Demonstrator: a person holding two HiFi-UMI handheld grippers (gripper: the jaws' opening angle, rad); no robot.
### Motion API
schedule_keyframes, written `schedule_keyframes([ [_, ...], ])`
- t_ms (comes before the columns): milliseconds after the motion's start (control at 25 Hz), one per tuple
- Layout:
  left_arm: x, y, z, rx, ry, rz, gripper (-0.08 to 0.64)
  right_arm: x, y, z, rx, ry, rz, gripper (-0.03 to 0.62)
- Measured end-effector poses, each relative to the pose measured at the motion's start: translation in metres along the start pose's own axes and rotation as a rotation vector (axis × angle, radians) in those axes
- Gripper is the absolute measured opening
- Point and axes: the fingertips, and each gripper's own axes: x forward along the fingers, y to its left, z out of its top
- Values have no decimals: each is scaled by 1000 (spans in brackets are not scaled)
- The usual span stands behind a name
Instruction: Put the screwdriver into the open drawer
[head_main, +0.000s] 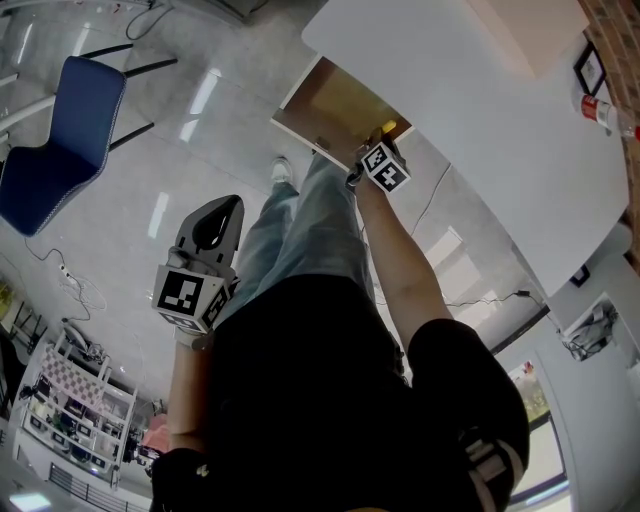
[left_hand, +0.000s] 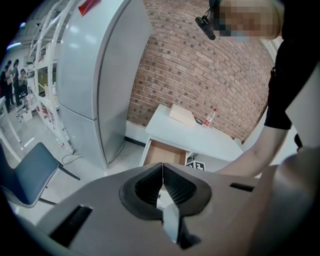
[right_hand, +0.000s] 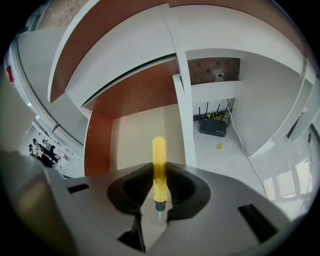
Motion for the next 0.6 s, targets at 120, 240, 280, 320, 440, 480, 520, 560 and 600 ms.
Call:
schedule_keyframes([
  [120,0,1,-4,-8,4,0,5,3,1,-1,-2,0,-7,87],
  [240,0,2,-9,-10,11,-1,5,6,3,-1,0,-2,-13,87],
  [280,1,2,-10,-9,13,-3,5,7,3,-1,3,-1,-18,87],
  [320,2,1,-10,-8,13,-5,5,9,3,-1,7,-1,-23,87],
  [440,3,-1,-11,-9,13,-11,5,13,4,-1,20,3,-40,87],
  [480,3,-2,-12,-11,15,-12,5,14,5,-1,23,4,-46,87],
  [520,3,-3,-13,-13,18,-13,5,15,5,-1,25,4,-50,87],
  [560,3,-4,-15,-14,22,-16,5,17,6,-1,26,5,-54,87],
  [600,4,-4,-17,-14,23,-20,6,18,6,-2,27,6,-58,89],
])
